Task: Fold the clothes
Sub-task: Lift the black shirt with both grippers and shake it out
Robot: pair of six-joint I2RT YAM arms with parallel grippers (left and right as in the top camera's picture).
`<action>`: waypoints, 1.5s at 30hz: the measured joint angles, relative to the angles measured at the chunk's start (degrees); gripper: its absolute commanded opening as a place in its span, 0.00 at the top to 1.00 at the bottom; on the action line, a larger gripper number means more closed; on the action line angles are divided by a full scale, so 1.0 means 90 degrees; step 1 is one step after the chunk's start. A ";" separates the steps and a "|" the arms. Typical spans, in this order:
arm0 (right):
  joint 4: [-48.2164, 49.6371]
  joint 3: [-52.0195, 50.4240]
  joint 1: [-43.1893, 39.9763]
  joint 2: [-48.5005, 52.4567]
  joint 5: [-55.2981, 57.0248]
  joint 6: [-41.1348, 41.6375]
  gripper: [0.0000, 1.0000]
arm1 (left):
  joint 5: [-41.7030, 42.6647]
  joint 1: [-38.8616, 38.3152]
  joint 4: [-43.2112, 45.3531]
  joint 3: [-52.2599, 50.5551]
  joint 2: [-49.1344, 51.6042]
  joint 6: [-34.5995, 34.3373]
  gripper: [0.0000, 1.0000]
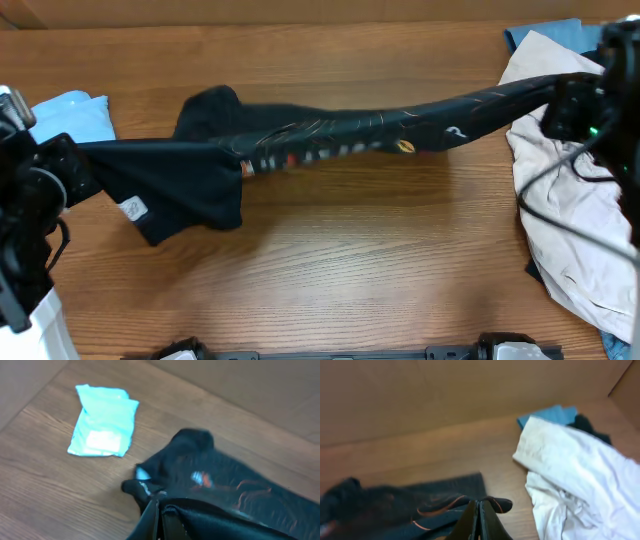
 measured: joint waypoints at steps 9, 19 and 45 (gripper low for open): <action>-0.0141 0.1078 -0.0007 -0.0474 0.0000 -0.0002 0.96 | 0.0398 0.0027 -0.0100 0.0687 -0.0478 0.0058 0.96; -0.0352 0.1200 -0.0017 0.1290 -0.0338 0.0000 0.96 | 0.0673 0.0012 0.0117 0.0736 0.0877 0.0090 0.96; -0.0138 0.4014 -0.0019 0.3555 -0.0070 0.0515 0.96 | 0.1625 -0.0491 0.0500 0.4901 0.3619 0.0248 0.96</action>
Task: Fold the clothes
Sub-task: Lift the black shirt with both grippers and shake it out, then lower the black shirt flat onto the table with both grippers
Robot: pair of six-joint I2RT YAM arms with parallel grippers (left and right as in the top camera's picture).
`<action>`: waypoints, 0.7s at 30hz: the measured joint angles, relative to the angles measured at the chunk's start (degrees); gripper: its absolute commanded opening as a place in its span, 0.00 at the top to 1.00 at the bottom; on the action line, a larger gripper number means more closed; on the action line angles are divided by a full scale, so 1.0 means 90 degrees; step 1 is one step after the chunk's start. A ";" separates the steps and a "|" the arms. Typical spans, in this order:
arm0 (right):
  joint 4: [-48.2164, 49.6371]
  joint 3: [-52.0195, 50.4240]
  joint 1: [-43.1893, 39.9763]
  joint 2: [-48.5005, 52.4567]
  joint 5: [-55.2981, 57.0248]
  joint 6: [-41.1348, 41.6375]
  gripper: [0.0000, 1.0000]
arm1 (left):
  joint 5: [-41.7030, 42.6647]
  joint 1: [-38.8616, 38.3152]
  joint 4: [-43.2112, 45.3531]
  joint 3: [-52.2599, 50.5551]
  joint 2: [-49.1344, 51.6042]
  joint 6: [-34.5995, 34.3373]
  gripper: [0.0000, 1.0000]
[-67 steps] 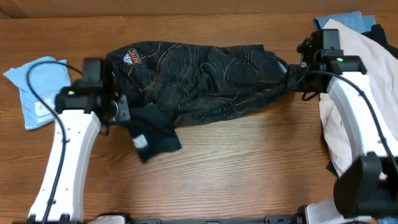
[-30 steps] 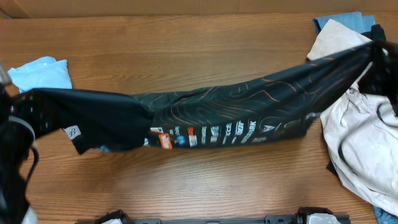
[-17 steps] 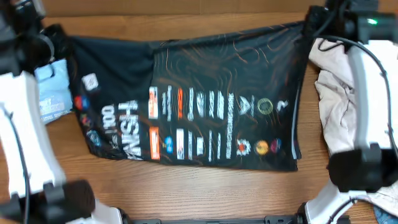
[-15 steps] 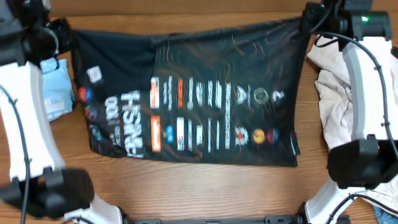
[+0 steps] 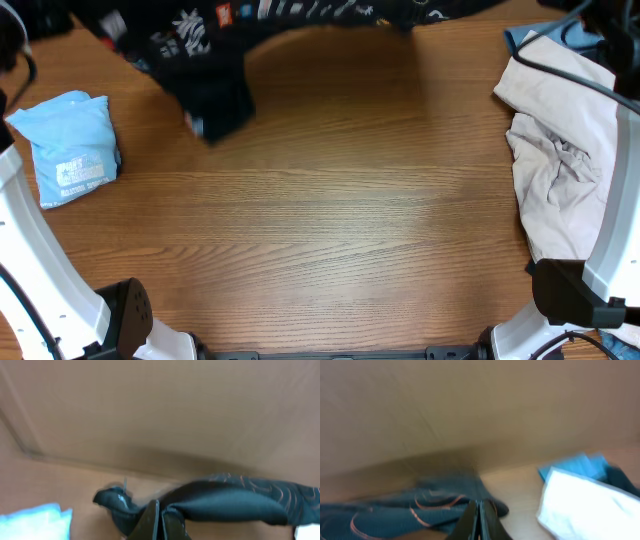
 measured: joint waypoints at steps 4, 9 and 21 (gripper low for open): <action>-0.0729 -0.0415 0.0000 0.0063 0.0313 -0.0019 0.96 | -0.0005 -0.0029 -0.1375 -0.0189 0.0316 0.0238 0.96; -0.0950 -0.1411 -0.0007 0.0245 0.0498 -0.0019 0.96 | -0.0005 -0.0221 -0.1906 -0.0971 0.1015 0.0634 0.96; -0.1525 -0.3252 -0.0274 0.0323 0.0573 -0.0017 0.96 | -0.0090 -0.0556 -0.2470 -0.2703 0.1350 0.0954 0.96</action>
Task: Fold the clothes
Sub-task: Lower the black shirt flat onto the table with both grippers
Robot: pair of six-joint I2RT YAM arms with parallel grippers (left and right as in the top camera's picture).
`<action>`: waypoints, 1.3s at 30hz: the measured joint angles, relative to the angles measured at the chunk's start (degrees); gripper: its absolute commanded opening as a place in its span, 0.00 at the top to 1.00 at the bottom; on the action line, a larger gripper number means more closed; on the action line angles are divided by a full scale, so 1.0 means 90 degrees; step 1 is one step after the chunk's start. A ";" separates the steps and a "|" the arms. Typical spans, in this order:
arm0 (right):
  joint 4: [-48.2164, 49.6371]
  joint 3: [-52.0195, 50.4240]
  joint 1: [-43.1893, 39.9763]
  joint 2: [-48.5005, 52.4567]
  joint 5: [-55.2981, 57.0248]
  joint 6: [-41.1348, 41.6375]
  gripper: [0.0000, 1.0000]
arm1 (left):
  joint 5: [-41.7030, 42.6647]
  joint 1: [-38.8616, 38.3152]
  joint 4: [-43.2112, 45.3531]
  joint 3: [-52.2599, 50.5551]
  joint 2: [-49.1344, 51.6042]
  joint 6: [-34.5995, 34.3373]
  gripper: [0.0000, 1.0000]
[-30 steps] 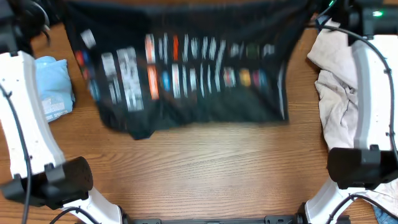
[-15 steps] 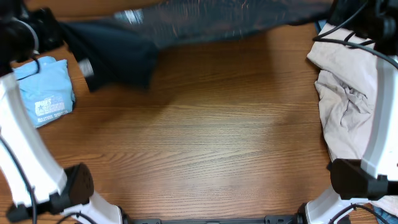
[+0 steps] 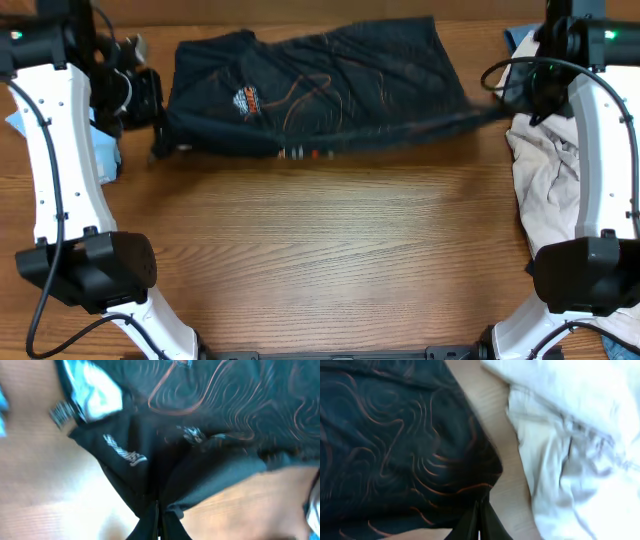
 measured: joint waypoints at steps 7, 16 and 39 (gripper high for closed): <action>0.0070 -0.1362 -0.0005 0.0000 -0.0175 0.0002 0.96 | -0.0136 -0.0209 0.0187 -0.1848 0.0000 0.0097 0.96; -0.0005 -0.2803 -0.0053 0.0000 -0.0253 0.0216 0.96 | -0.0644 -0.0279 0.0646 -0.4099 -0.0080 -0.0155 0.96; 0.0833 -0.4029 -0.0512 -0.1513 -0.0427 0.0311 0.96 | -0.1887 0.0423 0.2613 -0.6538 -0.3084 -0.1999 0.96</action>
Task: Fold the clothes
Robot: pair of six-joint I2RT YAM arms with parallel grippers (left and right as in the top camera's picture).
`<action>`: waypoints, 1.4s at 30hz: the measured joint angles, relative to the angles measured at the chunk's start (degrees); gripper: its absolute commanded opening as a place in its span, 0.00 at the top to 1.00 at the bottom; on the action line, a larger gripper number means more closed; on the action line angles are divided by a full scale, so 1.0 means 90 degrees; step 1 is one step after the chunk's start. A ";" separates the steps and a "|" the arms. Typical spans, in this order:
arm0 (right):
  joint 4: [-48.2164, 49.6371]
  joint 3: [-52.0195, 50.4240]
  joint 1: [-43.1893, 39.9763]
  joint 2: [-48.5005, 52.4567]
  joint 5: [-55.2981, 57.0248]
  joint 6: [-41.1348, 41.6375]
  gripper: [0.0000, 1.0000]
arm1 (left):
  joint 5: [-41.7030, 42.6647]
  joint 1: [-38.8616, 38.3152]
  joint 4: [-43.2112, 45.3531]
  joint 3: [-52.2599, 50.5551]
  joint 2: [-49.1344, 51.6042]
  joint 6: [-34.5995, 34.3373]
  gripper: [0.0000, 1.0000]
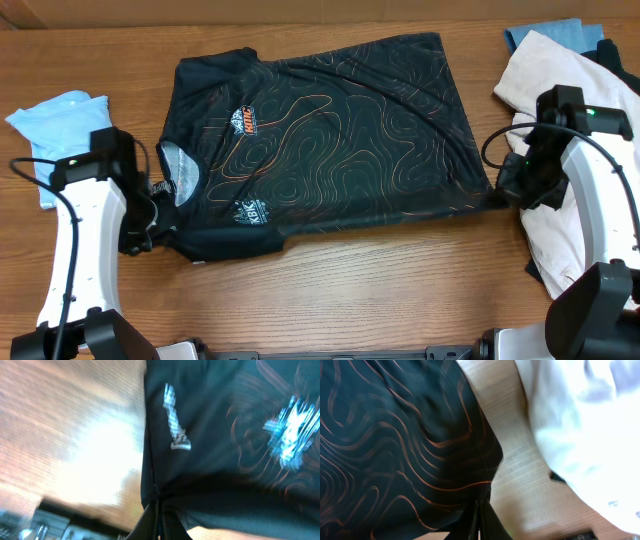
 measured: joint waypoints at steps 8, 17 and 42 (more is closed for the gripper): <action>0.1226 -0.0005 0.0017 0.0012 -0.0199 -0.0107 0.96 | 0.0342 0.0090 0.1316 0.0000 0.0095 -0.0083 0.96; 0.2130 -0.0005 0.0036 0.0240 -0.0668 -0.0389 0.96 | 0.0367 0.0005 0.2232 -0.0002 0.0534 -0.0172 0.96; 0.3366 -0.0012 0.0396 0.1107 -0.1314 -0.0814 0.96 | 0.0486 0.0005 0.3636 0.0000 0.1503 -0.0204 0.96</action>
